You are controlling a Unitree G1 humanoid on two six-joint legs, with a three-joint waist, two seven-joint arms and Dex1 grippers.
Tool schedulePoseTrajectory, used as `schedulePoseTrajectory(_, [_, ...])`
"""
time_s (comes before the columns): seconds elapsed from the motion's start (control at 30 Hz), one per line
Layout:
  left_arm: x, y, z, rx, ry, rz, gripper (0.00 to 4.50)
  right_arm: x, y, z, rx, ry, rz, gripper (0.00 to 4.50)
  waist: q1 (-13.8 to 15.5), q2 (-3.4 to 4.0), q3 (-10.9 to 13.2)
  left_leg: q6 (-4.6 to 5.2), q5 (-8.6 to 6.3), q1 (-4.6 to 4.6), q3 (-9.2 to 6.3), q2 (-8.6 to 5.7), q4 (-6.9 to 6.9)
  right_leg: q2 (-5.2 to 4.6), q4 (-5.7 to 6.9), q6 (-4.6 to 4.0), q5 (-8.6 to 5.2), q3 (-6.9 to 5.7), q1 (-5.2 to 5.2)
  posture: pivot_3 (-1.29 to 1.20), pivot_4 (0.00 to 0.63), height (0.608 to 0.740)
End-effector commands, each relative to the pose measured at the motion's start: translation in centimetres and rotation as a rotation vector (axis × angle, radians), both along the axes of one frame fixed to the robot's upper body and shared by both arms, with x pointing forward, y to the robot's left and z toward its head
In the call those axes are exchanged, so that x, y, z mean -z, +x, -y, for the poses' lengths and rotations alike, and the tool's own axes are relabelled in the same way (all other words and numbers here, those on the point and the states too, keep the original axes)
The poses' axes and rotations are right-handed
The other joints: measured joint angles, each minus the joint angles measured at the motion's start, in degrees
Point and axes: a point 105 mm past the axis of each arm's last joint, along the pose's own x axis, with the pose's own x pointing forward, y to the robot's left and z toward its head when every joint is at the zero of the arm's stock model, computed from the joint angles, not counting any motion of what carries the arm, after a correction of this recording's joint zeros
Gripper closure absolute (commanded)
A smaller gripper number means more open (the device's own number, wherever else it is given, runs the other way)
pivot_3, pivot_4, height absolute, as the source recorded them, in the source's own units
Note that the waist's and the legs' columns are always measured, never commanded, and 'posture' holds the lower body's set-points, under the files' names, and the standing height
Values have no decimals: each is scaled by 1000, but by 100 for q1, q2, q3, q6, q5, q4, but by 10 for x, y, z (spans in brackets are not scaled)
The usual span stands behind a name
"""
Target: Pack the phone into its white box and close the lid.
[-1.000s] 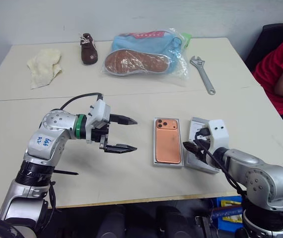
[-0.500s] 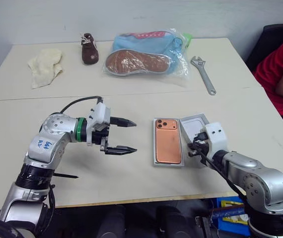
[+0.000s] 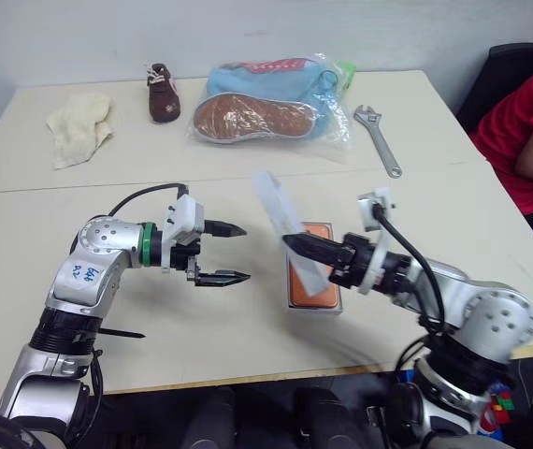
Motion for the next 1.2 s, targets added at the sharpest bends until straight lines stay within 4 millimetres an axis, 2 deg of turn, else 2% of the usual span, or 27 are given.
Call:
schedulePoseTrajectory(0.03, [-7,0,-10,-21,15,51,0,-4,-2,-20,-98,55,-58,4445,-9,0,0,0,0,0,-1,0,0,0,1,0,0,-1,-2,0,150,740])
schedulePoseTrajectory(0.1, [-7,0,-14,-42,14,49,0,-4,2,-29,-132,108,-121,4445,-24,1,0,-1,1,0,-1,1,-2,1,3,0,0,0,-5,0,150,740])
schedulePoseTrajectory(0.2, [-7,1,-18,-74,11,52,544,7,14,-35,-111,168,-259,4500,-29,2,1,-2,1,-1,1,2,-3,0,4,-1,0,0,-8,0,150,740])
schedulePoseTrajectory(0.4, [2,4,-31,-135,61,42,2505,33,23,-34,-42,138,-389,4500,-23,3,1,1,-1,-2,2,2,-3,0,3,0,0,0,-9,0,150,740])
schedulePoseTrajectory(0.6, [23,16,-35,-169,142,47,4412,41,24,-18,52,114,-382,4500,8,1,0,7,-3,-1,1,1,-3,-3,-2,0,0,-2,-3,0,150,740])
schedulePoseTrajectory(0.73, [31,29,-29,-175,158,61,4485,46,24,-6,123,47,-334,4500,23,-1,-1,12,-6,-2,2,-1,-3,-6,-8,0,0,-2,0,0,150,740])
schedulePoseTrajectory(0.83, [30,43,-11,-158,135,73,4485,62,25,3,188,-8,-348,4500,51,-12,-8,14,-6,-1,1,-1,-2,-6,-21,0,0,-5,1,0,150,740])
schedulePoseTrajectory(0.87, [30,45,-5,-146,128,75,4500,65,25,5,203,-11,-356,4169,52,-12,-8,14,-6,-1,1,0,-2,-5,-31,1,0,-5,3,0,150,740])
schedulePoseTrajectory(0.93, [29,48,6,-116,119,79,4500,68,24,9,218,-6,-358,3846,72,-15,-11,14,-6,0,2,-1,-1,-5,-33,1,1,-4,4,0,150,740])
schedulePoseTrajectory(1.1, [28,48,25,-50,108,80,4500,69,18,19,249,-54,-310,1992,86,-15,-12,19,-8,-1,7,-1,0,-4,-24,5,3,-2,6,0,150,740])
schedulePoseTrajectory(1.2, [30,47,32,-26,103,74,4500,61,11,29,251,-92,-247,1024,100,-12,-9,19,-8,-3,7,-1,0,-4,-36,5,2,-2,3,0,150,740])
